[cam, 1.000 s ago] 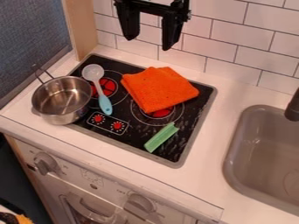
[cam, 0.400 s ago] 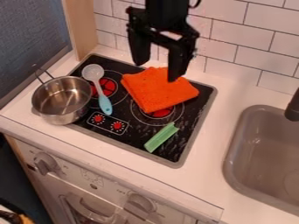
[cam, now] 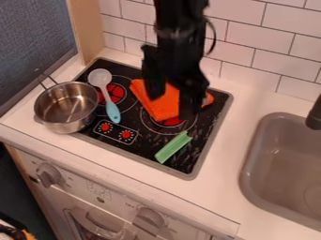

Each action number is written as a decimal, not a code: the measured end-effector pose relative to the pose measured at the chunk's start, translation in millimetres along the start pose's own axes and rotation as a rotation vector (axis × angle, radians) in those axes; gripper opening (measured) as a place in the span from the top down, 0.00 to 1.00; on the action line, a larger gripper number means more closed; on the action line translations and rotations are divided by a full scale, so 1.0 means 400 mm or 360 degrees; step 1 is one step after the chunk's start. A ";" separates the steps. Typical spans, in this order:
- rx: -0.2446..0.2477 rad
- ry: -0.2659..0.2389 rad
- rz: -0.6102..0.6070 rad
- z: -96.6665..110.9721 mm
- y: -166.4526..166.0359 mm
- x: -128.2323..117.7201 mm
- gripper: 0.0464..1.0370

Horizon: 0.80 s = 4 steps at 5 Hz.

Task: Move the green object from under the heater to the top right outside

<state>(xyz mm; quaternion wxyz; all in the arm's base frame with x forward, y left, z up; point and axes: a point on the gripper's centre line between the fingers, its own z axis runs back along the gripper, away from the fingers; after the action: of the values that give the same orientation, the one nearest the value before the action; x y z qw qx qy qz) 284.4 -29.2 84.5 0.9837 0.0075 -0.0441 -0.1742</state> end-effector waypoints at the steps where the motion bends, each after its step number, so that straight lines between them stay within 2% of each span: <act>1: -0.0032 -0.0018 0.0027 -0.068 -0.009 0.003 0.04; 2: -0.0059 -0.0035 0.0019 -0.120 -0.014 0.011 0.04; 3: -0.0057 0.0021 0.0010 -0.175 -0.011 0.006 0.04; 4: -0.0044 0.0042 0.0009 -0.201 -0.002 0.009 0.09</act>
<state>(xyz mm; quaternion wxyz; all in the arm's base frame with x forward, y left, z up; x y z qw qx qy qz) 294.6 -31.4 4.9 0.9847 -0.0040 -0.0288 -0.1718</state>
